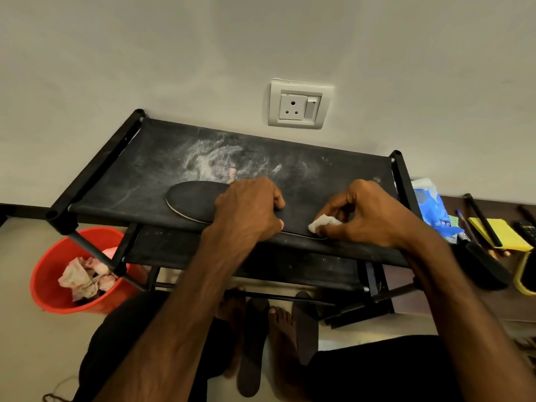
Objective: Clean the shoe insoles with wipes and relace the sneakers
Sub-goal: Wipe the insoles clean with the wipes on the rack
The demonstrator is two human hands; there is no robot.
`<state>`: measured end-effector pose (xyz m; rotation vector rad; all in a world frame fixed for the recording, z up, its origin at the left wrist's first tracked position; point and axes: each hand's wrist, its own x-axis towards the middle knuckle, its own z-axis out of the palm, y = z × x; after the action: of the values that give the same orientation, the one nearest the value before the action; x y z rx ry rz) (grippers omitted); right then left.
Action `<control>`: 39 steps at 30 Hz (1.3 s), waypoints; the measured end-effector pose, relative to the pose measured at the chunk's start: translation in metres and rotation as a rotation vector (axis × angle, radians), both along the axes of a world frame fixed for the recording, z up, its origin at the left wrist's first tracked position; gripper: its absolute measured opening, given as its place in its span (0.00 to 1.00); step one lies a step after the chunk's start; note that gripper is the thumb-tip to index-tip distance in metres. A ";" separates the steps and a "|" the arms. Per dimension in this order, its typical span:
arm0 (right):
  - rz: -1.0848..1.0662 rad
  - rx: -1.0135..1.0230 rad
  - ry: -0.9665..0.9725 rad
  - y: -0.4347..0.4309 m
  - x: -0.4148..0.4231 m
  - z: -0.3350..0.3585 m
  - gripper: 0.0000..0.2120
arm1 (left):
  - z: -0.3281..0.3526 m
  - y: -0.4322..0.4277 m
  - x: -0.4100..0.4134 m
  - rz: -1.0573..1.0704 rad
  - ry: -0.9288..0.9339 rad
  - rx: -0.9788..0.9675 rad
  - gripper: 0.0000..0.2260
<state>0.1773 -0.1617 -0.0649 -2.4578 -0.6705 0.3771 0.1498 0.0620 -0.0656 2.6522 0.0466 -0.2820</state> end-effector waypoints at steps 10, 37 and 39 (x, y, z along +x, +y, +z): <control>0.005 0.007 0.071 -0.008 0.004 0.001 0.05 | -0.001 0.001 0.000 -0.003 0.002 -0.016 0.14; 0.049 -0.008 0.065 -0.008 0.004 0.000 0.05 | -0.002 0.001 0.003 -0.008 -0.003 -0.007 0.13; -0.020 -0.023 -0.002 -0.007 0.009 -0.004 0.06 | -0.003 0.001 0.003 -0.008 -0.007 -0.006 0.13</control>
<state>0.1860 -0.1690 -0.0689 -2.4847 -0.6449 0.3770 0.1528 0.0628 -0.0681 2.6478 0.0327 -0.2750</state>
